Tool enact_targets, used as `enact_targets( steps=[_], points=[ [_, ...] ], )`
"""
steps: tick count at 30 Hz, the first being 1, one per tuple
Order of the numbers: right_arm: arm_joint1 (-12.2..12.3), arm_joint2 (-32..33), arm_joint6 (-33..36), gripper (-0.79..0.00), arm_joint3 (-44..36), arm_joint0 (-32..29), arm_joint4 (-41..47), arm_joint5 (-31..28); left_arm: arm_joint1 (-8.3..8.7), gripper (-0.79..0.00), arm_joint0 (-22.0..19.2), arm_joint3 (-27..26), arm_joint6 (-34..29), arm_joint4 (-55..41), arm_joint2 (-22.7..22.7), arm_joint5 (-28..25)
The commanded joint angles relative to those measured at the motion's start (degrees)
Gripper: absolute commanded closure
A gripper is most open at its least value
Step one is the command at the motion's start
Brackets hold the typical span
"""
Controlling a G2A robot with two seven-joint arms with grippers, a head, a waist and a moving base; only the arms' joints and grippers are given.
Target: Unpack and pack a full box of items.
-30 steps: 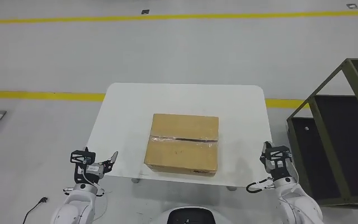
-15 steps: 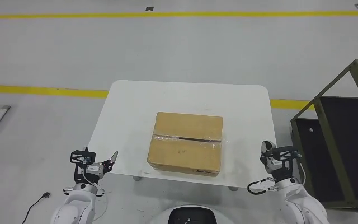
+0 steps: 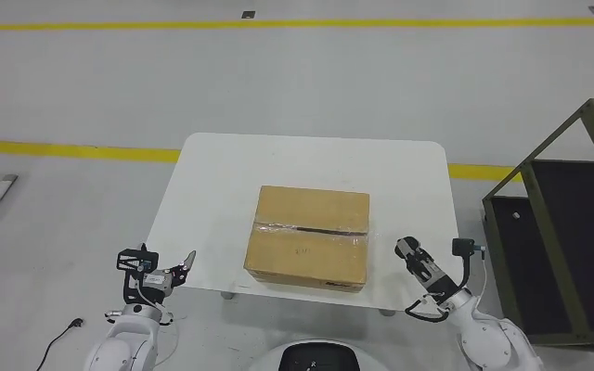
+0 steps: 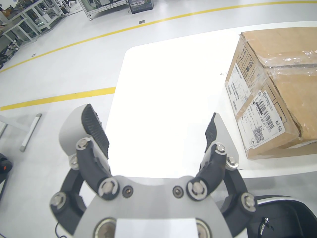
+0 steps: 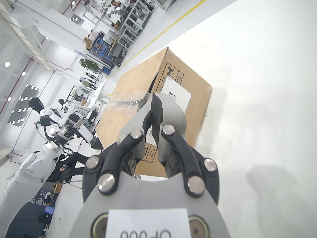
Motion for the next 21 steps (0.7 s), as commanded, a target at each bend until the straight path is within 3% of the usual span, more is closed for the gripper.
enact_targets(
  steps=[1,5,8,10,12,16,21],
  points=[
    [0.00,0.00,0.02,0.000,0.00,0.00,0.02,-0.02,0.00,-0.785,0.00,0.00,0.00,0.00,0.00,0.00],
    [-0.13,-0.66,0.91,0.000,1.00,0.39,2.37,1.62,0.00,-0.785,0.00,0.00,0.00,0.00,0.00,0.00],
    [-0.62,-2.21,3.90,-0.280,2.73,2.11,15.31,3.22,0.00,-0.785,0.00,0.00,0.00,0.00,0.00,0.00],
    [-0.61,-2.26,5.58,-0.302,3.72,3.27,17.46,3.75,0.00,-0.785,0.00,0.00,0.00,0.00,0.00,0.00],
    [-0.79,-3.08,6.59,-0.376,4.40,3.99,21.22,4.13,0.00,-0.785,0.00,0.00,0.00,0.00,0.00,0.00],
    [-0.85,-4.25,9.17,-0.372,6.16,5.86,22.70,4.62,0.00,-0.785,0.00,0.00,0.00,0.00,0.00,0.00],
    [-1.16,-6.48,10.46,-0.305,8.36,7.84,24.64,4.47,0.00,-0.785,0.00,0.00,0.00,0.00,0.00,0.00]
  ],
)
